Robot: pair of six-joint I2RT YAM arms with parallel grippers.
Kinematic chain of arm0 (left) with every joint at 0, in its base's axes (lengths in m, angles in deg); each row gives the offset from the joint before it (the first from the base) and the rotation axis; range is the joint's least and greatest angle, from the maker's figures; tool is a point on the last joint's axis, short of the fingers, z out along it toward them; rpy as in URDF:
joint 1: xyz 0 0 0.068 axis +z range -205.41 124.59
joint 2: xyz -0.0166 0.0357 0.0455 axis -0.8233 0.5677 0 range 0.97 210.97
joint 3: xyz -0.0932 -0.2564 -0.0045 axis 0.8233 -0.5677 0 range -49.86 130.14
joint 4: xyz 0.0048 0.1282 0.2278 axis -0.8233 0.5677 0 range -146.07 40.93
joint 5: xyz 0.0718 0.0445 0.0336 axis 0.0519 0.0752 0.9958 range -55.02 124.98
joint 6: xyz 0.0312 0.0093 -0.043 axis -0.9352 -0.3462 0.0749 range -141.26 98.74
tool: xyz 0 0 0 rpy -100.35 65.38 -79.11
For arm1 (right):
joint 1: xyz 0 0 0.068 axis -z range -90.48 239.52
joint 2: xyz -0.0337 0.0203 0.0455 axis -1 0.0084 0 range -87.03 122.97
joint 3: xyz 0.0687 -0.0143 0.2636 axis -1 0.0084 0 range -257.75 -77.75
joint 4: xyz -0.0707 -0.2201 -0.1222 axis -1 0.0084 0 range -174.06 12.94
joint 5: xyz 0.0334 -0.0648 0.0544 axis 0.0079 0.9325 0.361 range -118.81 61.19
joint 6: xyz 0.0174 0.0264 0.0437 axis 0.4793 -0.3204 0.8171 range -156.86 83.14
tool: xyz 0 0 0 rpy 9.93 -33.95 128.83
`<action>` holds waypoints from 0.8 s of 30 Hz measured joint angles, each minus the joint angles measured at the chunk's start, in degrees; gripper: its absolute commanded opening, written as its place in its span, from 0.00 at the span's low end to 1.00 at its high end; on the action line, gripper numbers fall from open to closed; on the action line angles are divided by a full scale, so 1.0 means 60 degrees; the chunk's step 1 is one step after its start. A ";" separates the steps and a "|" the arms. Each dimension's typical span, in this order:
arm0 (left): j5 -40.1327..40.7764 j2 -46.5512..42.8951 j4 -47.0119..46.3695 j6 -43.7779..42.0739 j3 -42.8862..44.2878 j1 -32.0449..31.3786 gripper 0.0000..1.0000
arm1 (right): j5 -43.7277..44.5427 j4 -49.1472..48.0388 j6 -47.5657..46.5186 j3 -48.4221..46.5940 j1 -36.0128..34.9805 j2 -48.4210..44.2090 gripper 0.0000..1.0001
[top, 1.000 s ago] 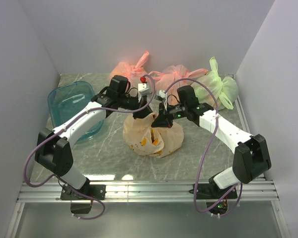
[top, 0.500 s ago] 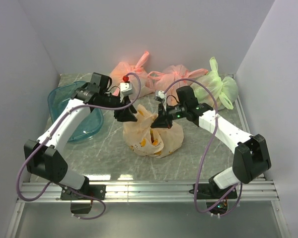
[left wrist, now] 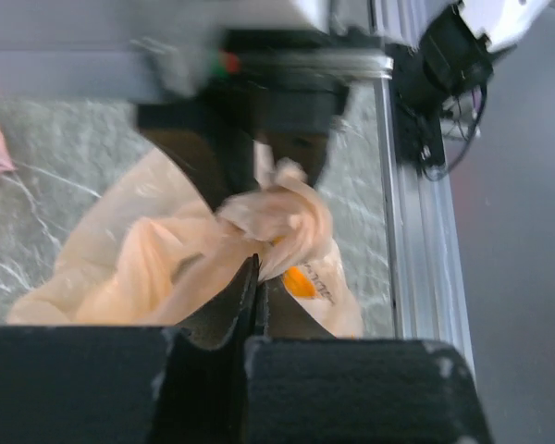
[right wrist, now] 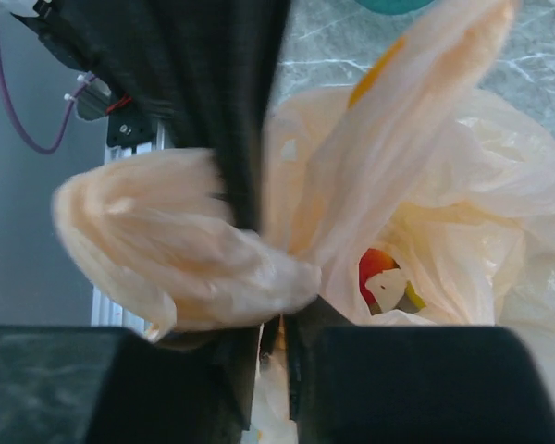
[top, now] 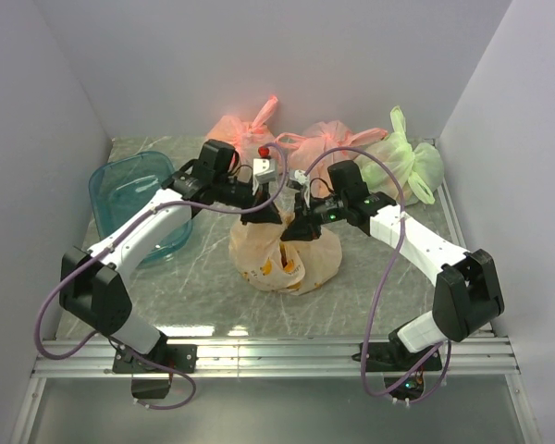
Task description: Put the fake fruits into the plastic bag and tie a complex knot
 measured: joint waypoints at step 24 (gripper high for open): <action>0.0069 -0.0007 -0.4575 0.4918 -0.1388 0.0583 0.53 | -0.0503 -0.0783 0.0998 -0.0036 0.0076 0.0623 0.00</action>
